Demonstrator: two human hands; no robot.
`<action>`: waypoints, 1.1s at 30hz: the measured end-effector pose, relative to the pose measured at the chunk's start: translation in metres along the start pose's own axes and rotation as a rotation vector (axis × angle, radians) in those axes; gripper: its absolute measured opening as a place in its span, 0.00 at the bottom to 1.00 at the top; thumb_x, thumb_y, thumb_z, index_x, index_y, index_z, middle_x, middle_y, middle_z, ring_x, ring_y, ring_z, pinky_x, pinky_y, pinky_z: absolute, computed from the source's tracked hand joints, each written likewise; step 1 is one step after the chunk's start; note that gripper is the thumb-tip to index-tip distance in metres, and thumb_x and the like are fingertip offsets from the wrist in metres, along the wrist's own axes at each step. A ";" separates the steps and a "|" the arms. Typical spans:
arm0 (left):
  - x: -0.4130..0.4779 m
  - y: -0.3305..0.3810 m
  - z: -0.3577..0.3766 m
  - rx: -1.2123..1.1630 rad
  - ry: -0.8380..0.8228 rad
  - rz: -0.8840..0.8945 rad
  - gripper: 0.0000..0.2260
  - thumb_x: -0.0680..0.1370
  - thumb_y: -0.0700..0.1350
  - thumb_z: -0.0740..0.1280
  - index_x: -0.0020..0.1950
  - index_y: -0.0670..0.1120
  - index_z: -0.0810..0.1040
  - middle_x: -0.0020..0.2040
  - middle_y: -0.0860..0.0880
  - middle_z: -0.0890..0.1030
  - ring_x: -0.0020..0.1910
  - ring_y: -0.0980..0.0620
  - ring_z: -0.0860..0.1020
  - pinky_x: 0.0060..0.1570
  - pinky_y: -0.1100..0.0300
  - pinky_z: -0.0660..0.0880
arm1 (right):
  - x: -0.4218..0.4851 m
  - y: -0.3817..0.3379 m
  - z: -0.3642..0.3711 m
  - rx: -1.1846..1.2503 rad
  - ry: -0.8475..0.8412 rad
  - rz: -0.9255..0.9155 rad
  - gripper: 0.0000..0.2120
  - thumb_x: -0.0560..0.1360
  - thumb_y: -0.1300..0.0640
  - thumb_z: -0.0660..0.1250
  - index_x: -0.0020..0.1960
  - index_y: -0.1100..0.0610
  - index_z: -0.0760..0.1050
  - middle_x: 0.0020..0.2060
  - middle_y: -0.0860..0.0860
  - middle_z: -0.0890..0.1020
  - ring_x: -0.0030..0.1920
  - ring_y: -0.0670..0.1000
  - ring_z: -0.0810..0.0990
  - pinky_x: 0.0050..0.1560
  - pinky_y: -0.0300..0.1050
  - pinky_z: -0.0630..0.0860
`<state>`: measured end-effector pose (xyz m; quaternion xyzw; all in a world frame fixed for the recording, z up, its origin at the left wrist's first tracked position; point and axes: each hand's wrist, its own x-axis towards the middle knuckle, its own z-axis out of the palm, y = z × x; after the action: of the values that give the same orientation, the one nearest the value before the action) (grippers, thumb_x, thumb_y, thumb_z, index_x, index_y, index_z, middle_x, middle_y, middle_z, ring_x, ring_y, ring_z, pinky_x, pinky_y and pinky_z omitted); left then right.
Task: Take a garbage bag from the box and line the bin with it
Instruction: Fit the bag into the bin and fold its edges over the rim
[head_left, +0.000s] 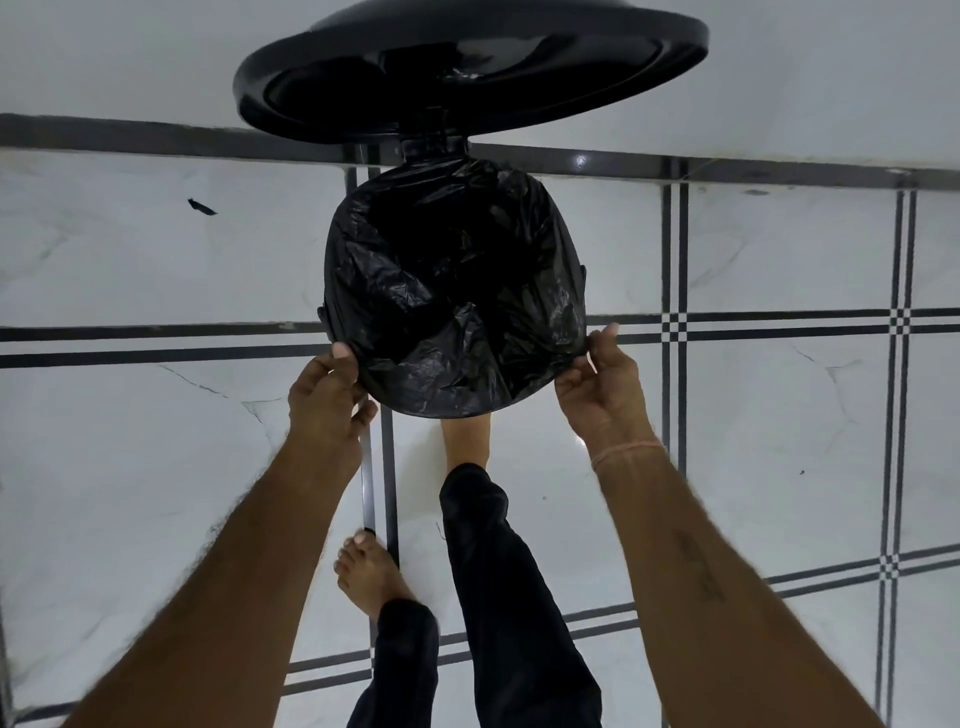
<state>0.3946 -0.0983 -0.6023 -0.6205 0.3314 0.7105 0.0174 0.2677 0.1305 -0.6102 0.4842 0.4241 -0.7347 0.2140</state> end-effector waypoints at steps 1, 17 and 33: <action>0.000 -0.001 0.000 -0.008 0.000 -0.001 0.07 0.83 0.50 0.67 0.47 0.51 0.78 0.47 0.53 0.82 0.46 0.53 0.78 0.48 0.57 0.74 | 0.001 -0.003 0.001 -0.029 -0.009 -0.018 0.09 0.77 0.51 0.73 0.45 0.57 0.81 0.36 0.48 0.82 0.29 0.42 0.73 0.34 0.33 0.75; 0.003 -0.002 -0.006 -0.067 -0.048 -0.034 0.07 0.84 0.52 0.65 0.51 0.51 0.79 0.49 0.54 0.83 0.47 0.54 0.80 0.52 0.58 0.75 | 0.017 -0.007 0.027 -0.273 0.101 0.002 0.13 0.83 0.52 0.67 0.54 0.63 0.81 0.52 0.58 0.86 0.52 0.56 0.85 0.54 0.52 0.84; 0.039 0.053 0.021 0.128 0.054 0.237 0.14 0.84 0.55 0.63 0.44 0.48 0.78 0.40 0.53 0.78 0.40 0.57 0.76 0.42 0.64 0.75 | 0.006 -0.049 0.102 -0.763 0.036 -0.151 0.16 0.81 0.45 0.69 0.51 0.59 0.80 0.39 0.50 0.80 0.39 0.49 0.79 0.31 0.41 0.79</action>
<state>0.3443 -0.1447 -0.6129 -0.5935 0.4472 0.6682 -0.0358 0.1754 0.0738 -0.5781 0.3498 0.7052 -0.5292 0.3166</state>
